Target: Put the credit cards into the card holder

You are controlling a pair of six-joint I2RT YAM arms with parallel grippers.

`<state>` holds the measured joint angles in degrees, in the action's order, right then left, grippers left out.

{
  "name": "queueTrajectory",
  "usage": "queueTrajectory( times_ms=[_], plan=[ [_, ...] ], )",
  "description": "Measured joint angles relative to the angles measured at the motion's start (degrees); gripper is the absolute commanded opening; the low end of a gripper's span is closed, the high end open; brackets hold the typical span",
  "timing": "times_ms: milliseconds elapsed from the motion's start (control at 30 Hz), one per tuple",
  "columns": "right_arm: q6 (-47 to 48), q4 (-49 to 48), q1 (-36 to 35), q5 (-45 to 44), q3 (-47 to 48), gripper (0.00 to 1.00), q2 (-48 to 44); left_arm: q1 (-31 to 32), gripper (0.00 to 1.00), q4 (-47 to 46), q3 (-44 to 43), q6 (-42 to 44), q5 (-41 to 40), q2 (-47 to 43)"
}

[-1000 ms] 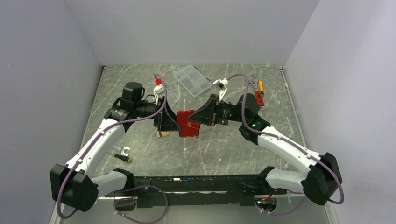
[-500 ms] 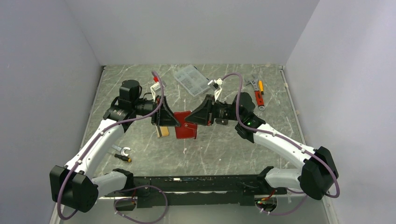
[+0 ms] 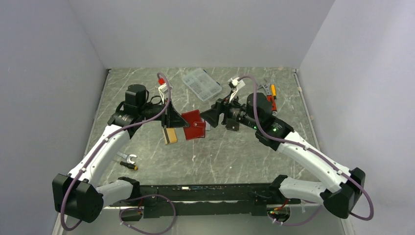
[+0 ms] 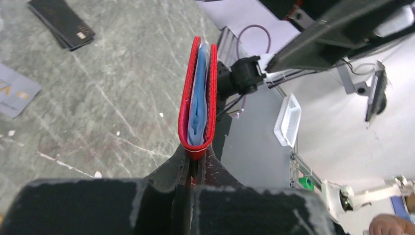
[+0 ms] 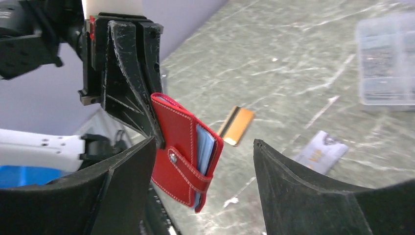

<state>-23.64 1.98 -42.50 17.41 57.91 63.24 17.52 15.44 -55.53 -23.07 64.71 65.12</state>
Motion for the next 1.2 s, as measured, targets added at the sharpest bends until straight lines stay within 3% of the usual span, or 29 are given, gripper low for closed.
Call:
queueTrajectory(
  times_ms=[167, 433, 633, 833, 1200],
  plan=[
    [7.0, 8.9, -10.7, -17.4, 6.1, 0.68, 0.4, -0.6, 0.00, 2.3, 0.0, -0.2, -5.2, 0.0],
    [12.2, 11.3, -25.1, -35.9, 7.5, 0.56, 7.8, -1.2, 0.00, 2.8, 0.0, -0.8, -7.7, 0.0],
    [14.2, 11.1, -27.7, -46.1, 8.5, 0.44, 14.4, -1.5, 0.00, 2.8, 0.0, -1.5, -8.3, 0.0],
    [16.2, 8.4, -29.1, -52.3, 8.6, 0.30, 15.3, -1.7, 0.00, 1.7, 0.0, -2.0, -8.5, 0.0],
    [19.3, 0.5, -29.2, -56.8, 7.6, 0.29, 15.5, -1.7, 0.00, 0.3, 1.7, -3.8, -6.8, -0.2]
  ],
)
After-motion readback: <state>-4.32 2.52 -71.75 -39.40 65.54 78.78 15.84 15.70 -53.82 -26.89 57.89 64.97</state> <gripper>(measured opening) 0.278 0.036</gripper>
